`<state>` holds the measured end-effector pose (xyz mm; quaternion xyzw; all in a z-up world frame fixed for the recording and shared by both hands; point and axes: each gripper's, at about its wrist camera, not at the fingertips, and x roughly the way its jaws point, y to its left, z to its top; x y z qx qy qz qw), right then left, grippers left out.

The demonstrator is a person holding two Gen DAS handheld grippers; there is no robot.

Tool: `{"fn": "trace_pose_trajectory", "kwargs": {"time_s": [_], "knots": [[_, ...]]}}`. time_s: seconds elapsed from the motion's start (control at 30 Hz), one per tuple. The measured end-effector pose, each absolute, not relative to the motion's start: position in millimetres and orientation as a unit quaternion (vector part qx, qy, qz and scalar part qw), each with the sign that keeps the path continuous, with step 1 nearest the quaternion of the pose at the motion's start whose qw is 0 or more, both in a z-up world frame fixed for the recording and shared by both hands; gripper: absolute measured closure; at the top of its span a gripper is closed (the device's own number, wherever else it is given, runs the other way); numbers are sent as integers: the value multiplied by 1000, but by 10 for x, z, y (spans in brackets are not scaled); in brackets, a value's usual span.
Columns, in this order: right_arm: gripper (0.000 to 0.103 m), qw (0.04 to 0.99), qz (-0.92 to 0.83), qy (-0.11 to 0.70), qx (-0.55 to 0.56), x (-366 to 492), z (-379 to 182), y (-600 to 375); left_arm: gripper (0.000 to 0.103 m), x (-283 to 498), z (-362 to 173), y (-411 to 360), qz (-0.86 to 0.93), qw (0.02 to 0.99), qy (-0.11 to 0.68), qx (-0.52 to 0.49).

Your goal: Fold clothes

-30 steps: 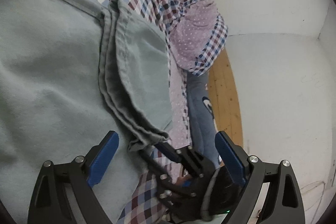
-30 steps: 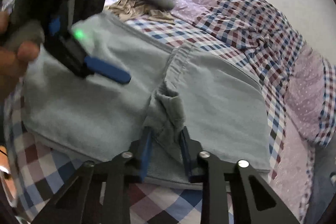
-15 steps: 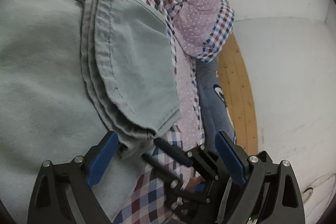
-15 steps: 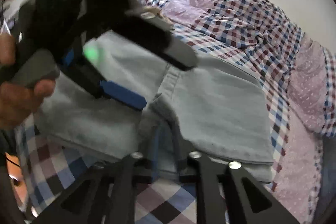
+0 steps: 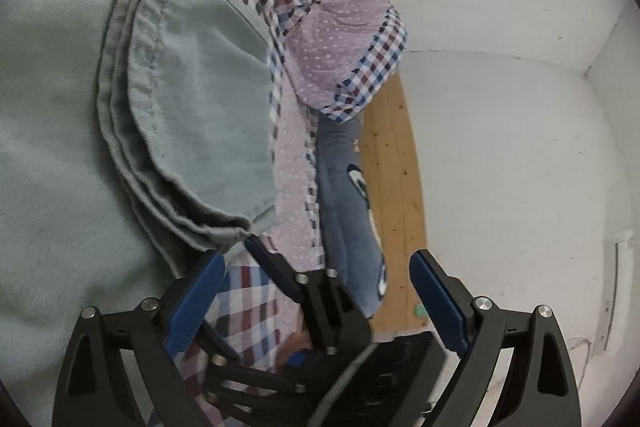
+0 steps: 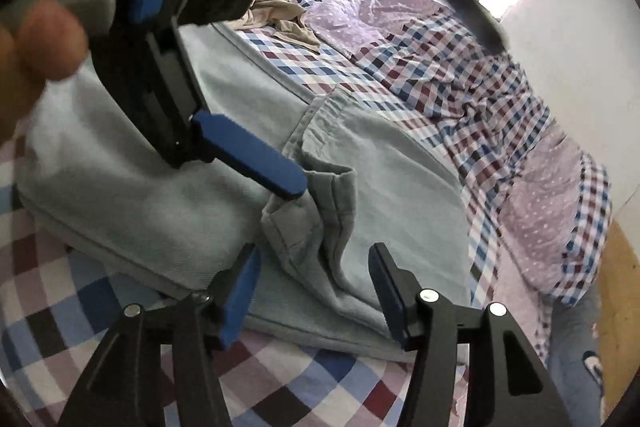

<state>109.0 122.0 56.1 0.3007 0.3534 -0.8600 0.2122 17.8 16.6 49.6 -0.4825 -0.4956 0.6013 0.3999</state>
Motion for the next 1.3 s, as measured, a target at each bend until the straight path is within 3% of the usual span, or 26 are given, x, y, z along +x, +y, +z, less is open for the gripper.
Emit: {"fn": "trace_pose_trajectory", "kwargs": {"time_s": [0.5, 0.57, 0.63, 0.8, 0.93, 1.13, 1.3], "knots": [[44, 216, -872, 361, 251, 925, 492, 1049, 8, 135, 479, 27, 607, 382, -510, -475], [48, 216, -869, 370, 246, 930, 497, 1012, 8, 110, 466, -74, 611, 372, -516, -471], [61, 214, -868, 378, 242, 945, 489, 973, 8, 87, 437, -178, 615, 359, -523, -468], [72, 209, -865, 385, 244, 946, 478, 922, 8, 22, 342, -354, 625, 328, -532, -468], [87, 193, -875, 371, 243, 913, 574, 969, 8, -16, 239, -392, 620, 315, -538, -477], [89, 189, -910, 284, 237, 853, 906, 1175, 8, -57, 212, -305, 626, 318, -521, -485], [89, 197, -917, 271, 217, 952, 1044, 1237, 8, -134, 195, -211, 625, 326, -517, -485]]}}
